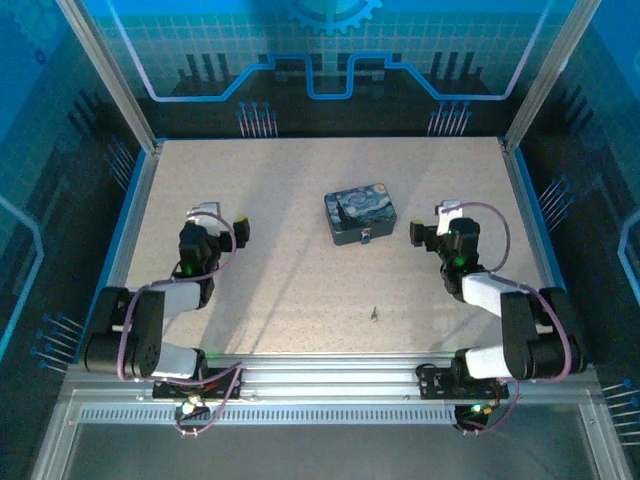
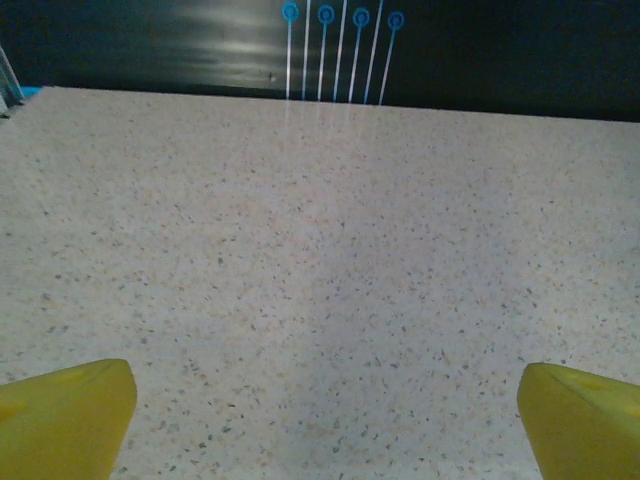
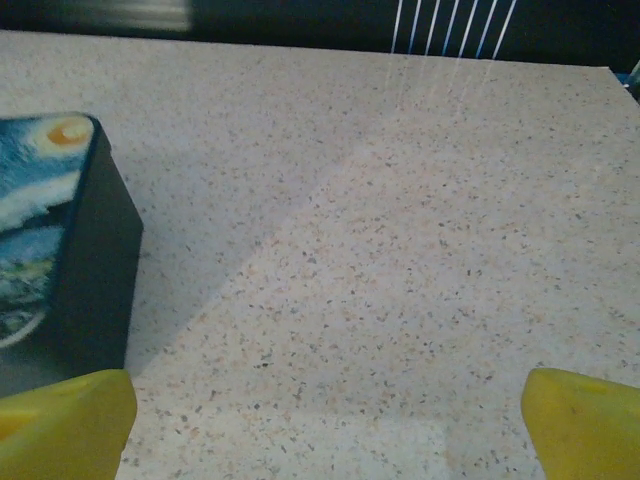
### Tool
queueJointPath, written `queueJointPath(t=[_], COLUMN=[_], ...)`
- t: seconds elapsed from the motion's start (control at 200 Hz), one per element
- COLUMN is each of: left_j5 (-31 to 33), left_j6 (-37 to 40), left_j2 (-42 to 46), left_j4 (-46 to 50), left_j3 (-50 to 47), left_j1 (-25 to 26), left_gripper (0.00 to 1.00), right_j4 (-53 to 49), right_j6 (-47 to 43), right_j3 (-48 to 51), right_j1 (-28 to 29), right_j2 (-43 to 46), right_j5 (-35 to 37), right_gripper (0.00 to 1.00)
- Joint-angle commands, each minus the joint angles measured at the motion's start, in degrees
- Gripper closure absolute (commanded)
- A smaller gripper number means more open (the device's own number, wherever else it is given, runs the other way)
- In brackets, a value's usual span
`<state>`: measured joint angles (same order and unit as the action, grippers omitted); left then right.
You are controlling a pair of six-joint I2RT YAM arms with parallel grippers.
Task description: Unlock a padlock with a key
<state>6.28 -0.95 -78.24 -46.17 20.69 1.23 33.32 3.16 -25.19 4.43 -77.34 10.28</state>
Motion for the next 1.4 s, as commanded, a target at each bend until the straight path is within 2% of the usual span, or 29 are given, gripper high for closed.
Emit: queueJointPath(t=[0.0, 0.145, 0.2, 0.31, 0.425, 0.575, 0.735, 0.84, 1.055, 1.25, 1.396], left_j5=[1.7, -1.0, -4.1, -11.3, -13.2, -15.0, -15.6, -16.6, -18.7, -26.4, -28.1], left_j6=[-0.8, -14.2, -20.0, -28.3, -31.3, -34.0, -35.2, -35.9, -37.0, -38.7, -40.3], left_j2=[5.4, 9.6, 9.2, 6.5, 2.9, -2.8, -10.2, -14.6, -22.4, -30.4, -34.3], left_j4=[10.9, 28.9, 35.4, 42.0, 45.3, 45.7, 44.6, 43.6, 41.5, 38.4, 36.4], left_j3=[3.5, 11.7, 15.2, 20.0, 23.9, 28.5, 33.0, 35.8, 41.1, 47.4, 50.0], left_j1=[0.2, 0.2, 0.2, 0.7, 5.4, 12.4, 18.5, 20.9, 23.3, 23.8, 24.2], left_gripper=[0.01, 0.01, 0.01, 0.01, 0.01, 0.01, 0.01, 0.01, 0.01, 0.01, 0.01], right_j4=[-9.9, -25.3, -29.1, -34.7, -35.8, -37.3, -36.7, -36.1, -36.0, -34.1, -33.7], right_j6=[3.7, 9.2, 11.0, 15.5, 18.8, 19.9, 19.1, 18.0, 16.2, 16.5, 16.2], right_j3=[-3.0, -8.9, -10.9, -15.3, -18.5, -23.7, -27.5, -29.7, -34.6, -37.4, -39.0], right_j1=[-1.0, -1.0, -1.0, -1.1, -1.1, -1.0, -1.1, -1.2, -1.3, -1.2, -1.2], right_j2=[4.9, 9.4, 9.9, 8.8, 5.5, -1.3, -8.0, -12.4, -20.4, -26.0, -28.8], right_j5=[-0.2, -4.4, -7.9, -14.9, -23.0, -30.0, -29.3, -31.7, -35.3, -38.4, -40.9], right_gripper=[0.0, 0.0, 0.0, 0.0, 0.0, 0.0, 0.0, 0.0, 0.0, 0.0, 0.0])
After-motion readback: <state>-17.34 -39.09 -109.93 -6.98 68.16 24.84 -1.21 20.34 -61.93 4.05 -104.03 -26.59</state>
